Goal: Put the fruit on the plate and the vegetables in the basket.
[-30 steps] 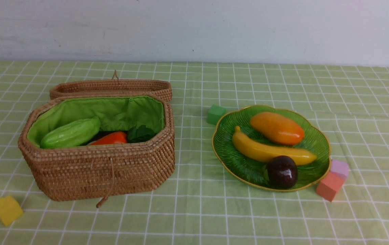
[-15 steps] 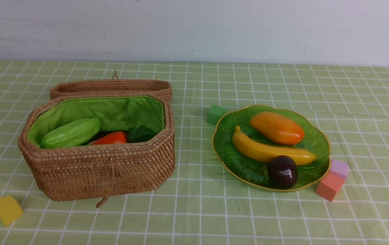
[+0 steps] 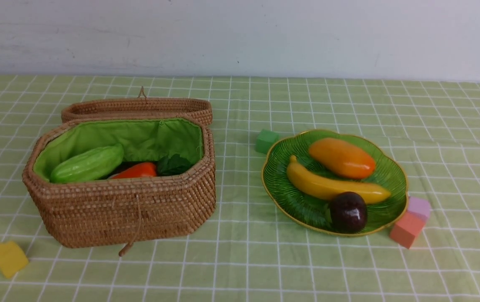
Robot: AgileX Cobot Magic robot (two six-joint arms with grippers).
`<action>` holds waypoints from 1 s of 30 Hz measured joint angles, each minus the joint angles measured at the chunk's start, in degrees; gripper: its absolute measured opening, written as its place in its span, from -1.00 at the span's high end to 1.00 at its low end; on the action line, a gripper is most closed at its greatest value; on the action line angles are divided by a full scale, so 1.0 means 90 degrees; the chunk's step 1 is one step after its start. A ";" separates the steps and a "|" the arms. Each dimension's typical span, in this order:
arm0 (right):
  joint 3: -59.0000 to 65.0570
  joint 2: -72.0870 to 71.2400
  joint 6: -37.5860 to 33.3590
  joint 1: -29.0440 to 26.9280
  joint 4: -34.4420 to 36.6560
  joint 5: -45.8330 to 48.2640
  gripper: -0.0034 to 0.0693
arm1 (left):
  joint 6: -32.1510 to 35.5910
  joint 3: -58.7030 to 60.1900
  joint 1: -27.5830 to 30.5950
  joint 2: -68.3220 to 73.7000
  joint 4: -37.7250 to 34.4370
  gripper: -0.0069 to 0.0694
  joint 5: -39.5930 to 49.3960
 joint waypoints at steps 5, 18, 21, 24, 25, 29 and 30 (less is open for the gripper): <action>0.0000 0.0000 0.0000 0.0000 0.0000 0.0000 0.25 | 0.0000 0.0000 0.0000 0.0000 0.0000 0.67 0.0000; 0.0000 0.0000 0.0000 0.0000 0.0000 0.0000 0.25 | 0.0000 0.0000 0.0000 0.0000 0.0000 0.65 0.0000; 0.0000 0.0000 0.0000 0.0000 0.0000 0.0000 0.25 | 0.0000 0.0000 0.0000 0.0000 0.0000 0.64 0.0000; 0.0000 0.0000 0.0000 0.0000 0.0000 0.0000 0.25 | 0.0000 0.0000 0.0000 0.0000 0.0000 0.64 0.0000; 0.0000 0.0000 0.0000 0.0000 0.0000 0.0000 0.25 | 0.0000 0.0000 0.0000 0.0000 0.0000 0.64 0.0000; 0.0000 0.0000 0.0000 0.0000 0.0000 0.0000 0.25 | 0.0000 0.0000 0.0000 0.0000 0.0000 0.64 0.0000; 0.0000 0.0000 0.0000 0.0000 0.0000 0.0000 0.25 | 0.0000 0.0000 0.0000 0.0000 0.0000 0.64 0.0000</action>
